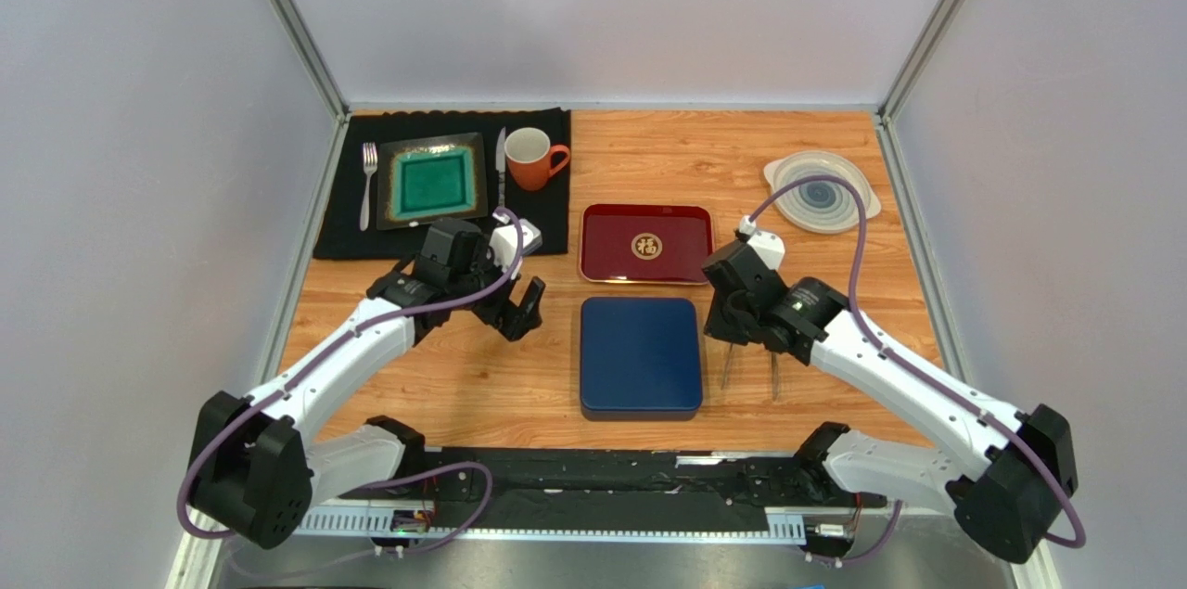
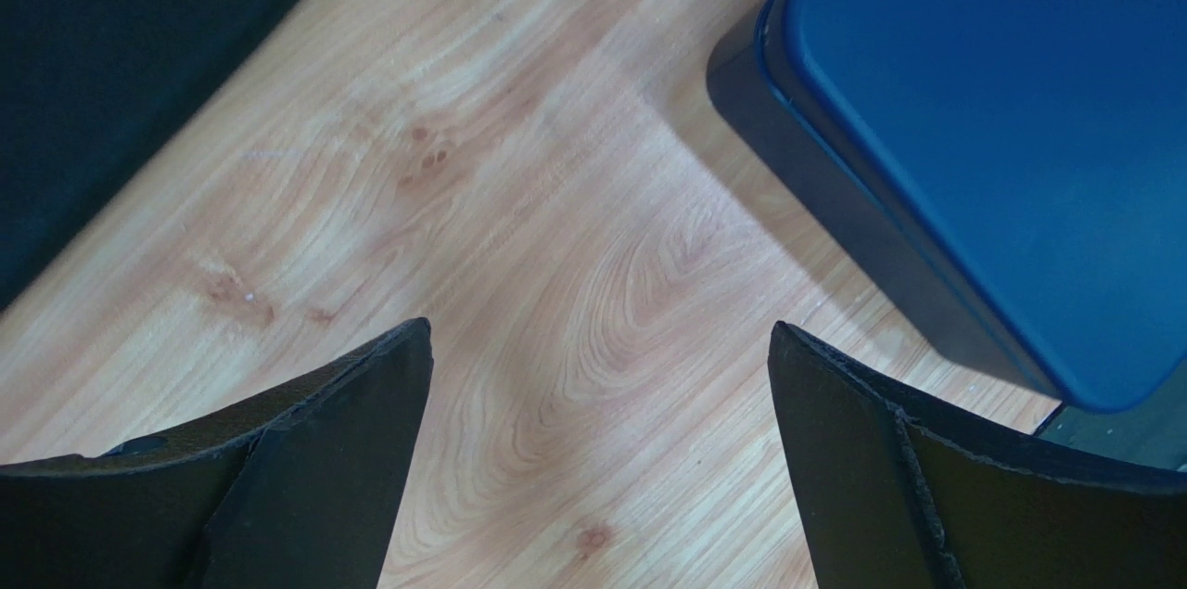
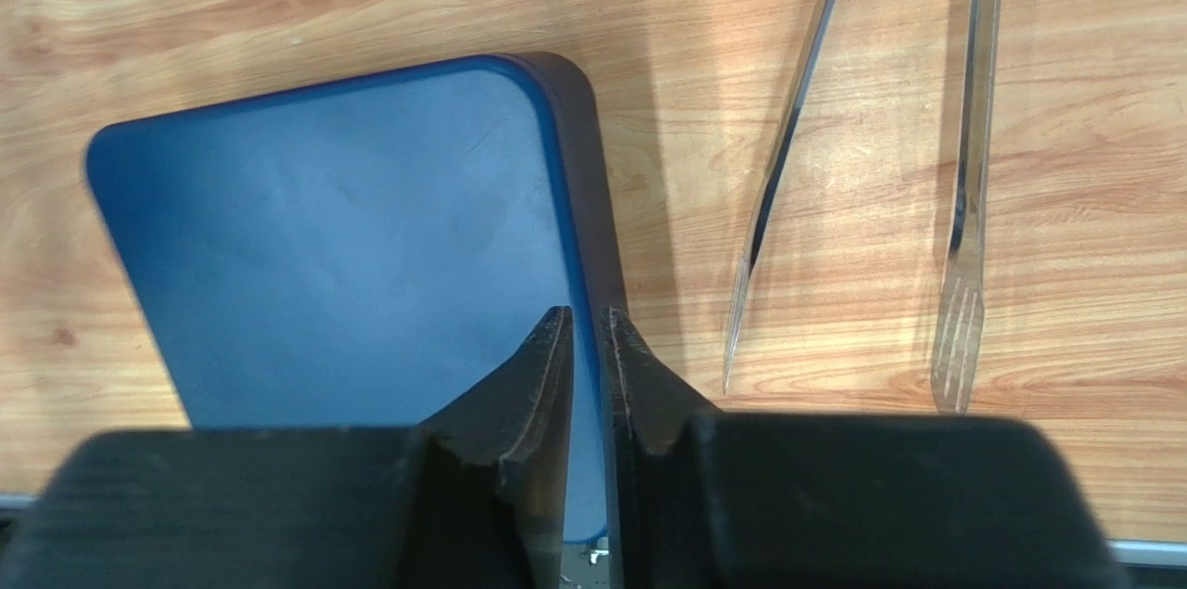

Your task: Pack the chocolate

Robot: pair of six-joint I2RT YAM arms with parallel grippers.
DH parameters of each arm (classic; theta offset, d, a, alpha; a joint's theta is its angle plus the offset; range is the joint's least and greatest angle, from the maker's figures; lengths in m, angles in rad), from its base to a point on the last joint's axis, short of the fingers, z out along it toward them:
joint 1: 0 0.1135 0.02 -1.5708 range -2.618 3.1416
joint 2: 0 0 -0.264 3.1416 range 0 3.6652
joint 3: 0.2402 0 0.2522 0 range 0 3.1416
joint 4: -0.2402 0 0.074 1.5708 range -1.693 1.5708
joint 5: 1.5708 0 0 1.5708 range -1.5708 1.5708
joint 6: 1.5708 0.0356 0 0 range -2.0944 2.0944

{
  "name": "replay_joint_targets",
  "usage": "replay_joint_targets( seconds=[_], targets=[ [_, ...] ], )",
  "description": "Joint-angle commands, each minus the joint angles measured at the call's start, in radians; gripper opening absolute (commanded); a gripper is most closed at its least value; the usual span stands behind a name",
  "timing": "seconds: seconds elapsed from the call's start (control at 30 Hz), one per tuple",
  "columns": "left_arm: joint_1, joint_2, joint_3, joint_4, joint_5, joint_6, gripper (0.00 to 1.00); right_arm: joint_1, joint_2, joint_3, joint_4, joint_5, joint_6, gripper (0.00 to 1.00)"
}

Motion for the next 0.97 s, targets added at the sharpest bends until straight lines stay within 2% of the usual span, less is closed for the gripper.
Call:
replay_joint_targets(
  seconds=[0.0,0.13,0.23,0.27,0.33,0.37,0.4,0.43,0.6,0.93],
  targets=[
    [-0.014,0.022,0.055,0.006,0.022,-0.047,0.99,-0.019,0.043,-0.024,0.03,-0.019,0.038,0.13],
    [-0.014,0.004,0.032,0.005,-0.006,-0.033,0.99,-0.025,0.04,-0.076,0.049,-0.025,0.056,0.14],
    [-0.014,-0.027,0.025,-0.006,-0.021,-0.033,0.99,-0.027,0.024,-0.077,0.067,-0.038,0.045,0.25],
    [-0.012,-0.038,0.029,-0.014,-0.021,-0.032,0.99,-0.027,0.01,-0.064,0.069,-0.044,0.021,0.41],
    [-0.012,-0.038,0.041,-0.041,-0.024,-0.036,0.99,-0.025,-0.004,-0.007,0.069,-0.044,-0.014,0.58],
    [-0.012,-0.035,0.06,-0.052,-0.029,-0.041,0.99,-0.027,-0.01,0.016,0.067,-0.038,-0.049,0.83],
    [-0.012,-0.03,0.069,-0.076,-0.041,-0.041,0.99,-0.025,-0.012,0.06,0.067,-0.035,-0.067,0.94],
    [-0.012,-0.021,0.089,-0.089,-0.047,-0.043,0.99,-0.025,-0.009,0.084,0.059,-0.03,-0.085,1.0],
    [-0.001,-0.003,0.123,-0.14,-0.072,-0.052,0.99,-0.025,0.045,0.193,0.023,-0.002,-0.209,1.0],
    [0.103,-0.032,0.112,-0.121,-0.028,-0.062,0.99,-0.027,0.088,0.256,0.056,-0.045,-0.277,1.0]
  ],
)
